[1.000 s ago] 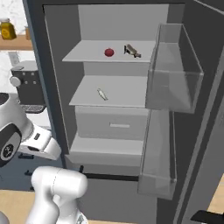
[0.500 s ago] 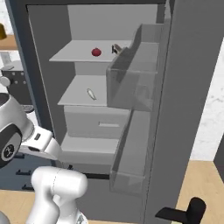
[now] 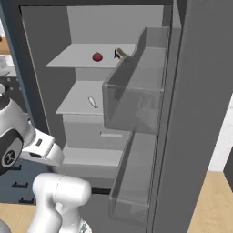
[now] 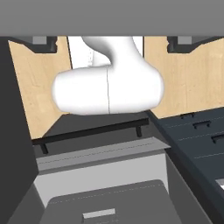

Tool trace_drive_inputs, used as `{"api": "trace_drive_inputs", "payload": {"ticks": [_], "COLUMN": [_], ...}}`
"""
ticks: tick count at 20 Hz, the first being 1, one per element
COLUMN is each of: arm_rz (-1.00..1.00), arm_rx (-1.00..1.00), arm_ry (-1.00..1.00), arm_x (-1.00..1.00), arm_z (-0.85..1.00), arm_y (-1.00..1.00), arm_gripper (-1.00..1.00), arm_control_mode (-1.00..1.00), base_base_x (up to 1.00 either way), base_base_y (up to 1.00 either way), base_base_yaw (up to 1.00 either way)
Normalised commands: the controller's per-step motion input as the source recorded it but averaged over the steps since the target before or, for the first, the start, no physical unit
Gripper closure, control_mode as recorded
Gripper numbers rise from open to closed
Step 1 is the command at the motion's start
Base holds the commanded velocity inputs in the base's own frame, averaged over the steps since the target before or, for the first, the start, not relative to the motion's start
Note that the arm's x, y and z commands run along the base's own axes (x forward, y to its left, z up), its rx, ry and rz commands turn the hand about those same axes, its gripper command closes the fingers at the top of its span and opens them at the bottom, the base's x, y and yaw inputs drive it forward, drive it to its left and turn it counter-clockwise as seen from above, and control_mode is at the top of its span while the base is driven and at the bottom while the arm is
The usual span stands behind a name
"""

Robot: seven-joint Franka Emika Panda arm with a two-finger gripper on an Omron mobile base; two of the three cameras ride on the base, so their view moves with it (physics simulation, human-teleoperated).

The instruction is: Place one tomato and one fish in each tupperware on the nearby counter, to pack two identical lunches.

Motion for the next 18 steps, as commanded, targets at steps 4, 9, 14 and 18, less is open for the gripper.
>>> {"api": "trace_drive_inputs", "payload": {"ticks": [4, 9, 14, 18], "arm_rz": [0.00, 0.00, 0.02, 0.21], "arm_rx": [0.00, 0.00, 0.00, 0.00], "arm_ry": [0.00, 0.00, -0.03, -0.18], "arm_x": [0.00, 0.00, 0.16, 0.42], "arm_z": [0.00, 0.00, 0.00, 0.00], "arm_y": [0.00, 0.00, 0.00, 0.00], "arm_gripper": [-1.00, -1.00, -1.00, -1.00], "arm_control_mode": [1.00, 1.00, -1.00, -1.00], "base_base_x": [0.20, 0.47, 0.20, 0.00], "base_base_y": [0.00, 0.00, 0.00, 0.00], "base_base_yaw": [0.00, 0.03, 0.00, 0.00]}}
